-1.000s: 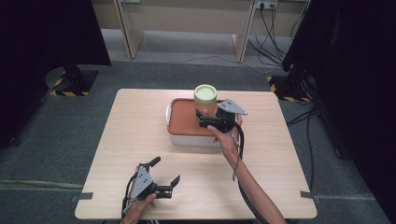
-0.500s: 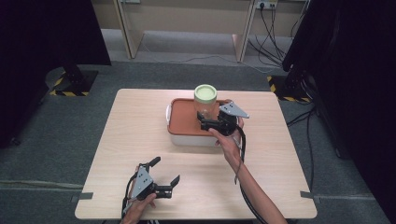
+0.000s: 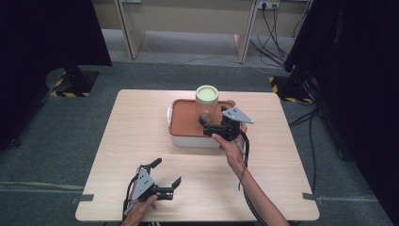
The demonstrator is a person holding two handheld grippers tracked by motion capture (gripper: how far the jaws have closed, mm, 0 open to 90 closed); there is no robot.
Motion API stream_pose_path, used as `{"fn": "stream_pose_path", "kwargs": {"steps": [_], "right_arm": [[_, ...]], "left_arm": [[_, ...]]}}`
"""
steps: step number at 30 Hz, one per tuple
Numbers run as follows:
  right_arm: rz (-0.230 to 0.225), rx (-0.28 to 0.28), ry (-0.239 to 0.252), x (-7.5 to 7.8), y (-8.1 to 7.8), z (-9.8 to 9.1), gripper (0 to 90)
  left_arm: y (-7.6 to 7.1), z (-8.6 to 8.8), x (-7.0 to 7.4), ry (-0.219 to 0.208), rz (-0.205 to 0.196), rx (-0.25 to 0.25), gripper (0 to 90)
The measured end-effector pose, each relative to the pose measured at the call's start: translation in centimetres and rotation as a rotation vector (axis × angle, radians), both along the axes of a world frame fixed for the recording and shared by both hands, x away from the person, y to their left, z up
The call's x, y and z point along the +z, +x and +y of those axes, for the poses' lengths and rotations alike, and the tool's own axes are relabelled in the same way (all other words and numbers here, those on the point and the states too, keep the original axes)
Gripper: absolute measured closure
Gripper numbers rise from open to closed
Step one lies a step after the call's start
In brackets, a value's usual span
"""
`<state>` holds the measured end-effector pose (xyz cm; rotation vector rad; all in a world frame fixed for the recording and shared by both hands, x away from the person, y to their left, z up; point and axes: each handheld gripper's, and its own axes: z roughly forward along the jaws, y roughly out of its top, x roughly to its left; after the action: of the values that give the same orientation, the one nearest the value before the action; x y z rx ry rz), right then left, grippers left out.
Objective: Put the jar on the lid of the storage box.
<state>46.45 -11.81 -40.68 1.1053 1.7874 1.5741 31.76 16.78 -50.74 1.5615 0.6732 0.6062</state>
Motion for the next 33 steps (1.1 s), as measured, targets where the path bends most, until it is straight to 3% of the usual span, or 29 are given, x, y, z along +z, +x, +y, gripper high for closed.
{"fn": "stream_pose_path", "kwargs": {"steps": [33], "right_arm": [[-0.036,0.018,0.001,-1.1,-2.4,-0.5,0.5]], "left_arm": [[0.0,0.0,0.0,0.001,-0.001,0.001,0.0]]}}
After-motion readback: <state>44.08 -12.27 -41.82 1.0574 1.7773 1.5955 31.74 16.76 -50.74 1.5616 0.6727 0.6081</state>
